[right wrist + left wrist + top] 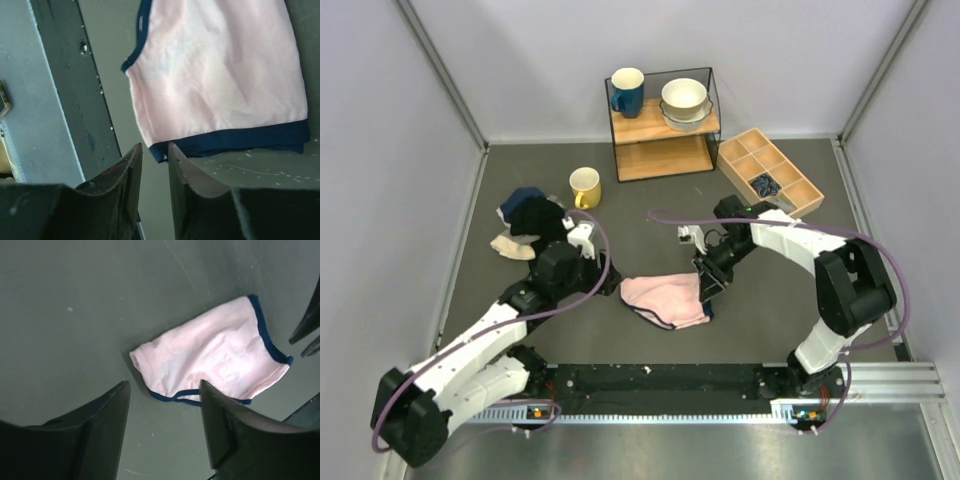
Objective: Roll the underwear
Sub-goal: Fold the underwear at the center of the board.
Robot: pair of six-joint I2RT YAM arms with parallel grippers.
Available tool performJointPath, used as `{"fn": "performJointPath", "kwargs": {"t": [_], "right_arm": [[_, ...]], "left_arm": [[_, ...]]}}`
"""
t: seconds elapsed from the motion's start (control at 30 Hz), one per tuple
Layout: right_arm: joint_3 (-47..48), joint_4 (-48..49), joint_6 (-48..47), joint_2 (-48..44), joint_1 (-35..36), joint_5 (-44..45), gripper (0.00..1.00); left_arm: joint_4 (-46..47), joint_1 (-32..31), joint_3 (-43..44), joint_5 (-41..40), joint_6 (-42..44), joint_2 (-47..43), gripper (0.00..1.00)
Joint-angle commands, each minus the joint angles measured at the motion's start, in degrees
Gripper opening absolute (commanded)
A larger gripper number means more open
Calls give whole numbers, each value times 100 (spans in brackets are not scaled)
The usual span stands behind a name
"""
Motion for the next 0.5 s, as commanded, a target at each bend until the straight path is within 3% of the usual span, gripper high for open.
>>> {"fn": "performJointPath", "kwargs": {"t": [0.0, 0.07, 0.2, 0.23, 0.33, 0.47], "right_arm": [[368, -459, -992, -757, 96, -495, 30], [325, -583, -1511, -968, 175, -478, 36], [-123, -574, -2845, -1706, 640, -547, 54], [-385, -566, -3545, -1812, 729, -583, 59], [-729, -461, -4358, -1962, 1185, -400, 62], [-959, 487, -3939, -1840, 1880, 679, 59]], "left_arm": [[-270, 152, 230, -559, 265, -896, 87], [-288, 187, 265, -877, 422, -1335, 98], [-471, 223, 511, -833, 1011, -1847, 98], [-612, 223, 607, -842, 1238, -1908, 97], [-1227, 223, 1020, -912, 1495, -1787, 95], [-1580, 232, 1110, -475, 1426, -1584, 86]]}}
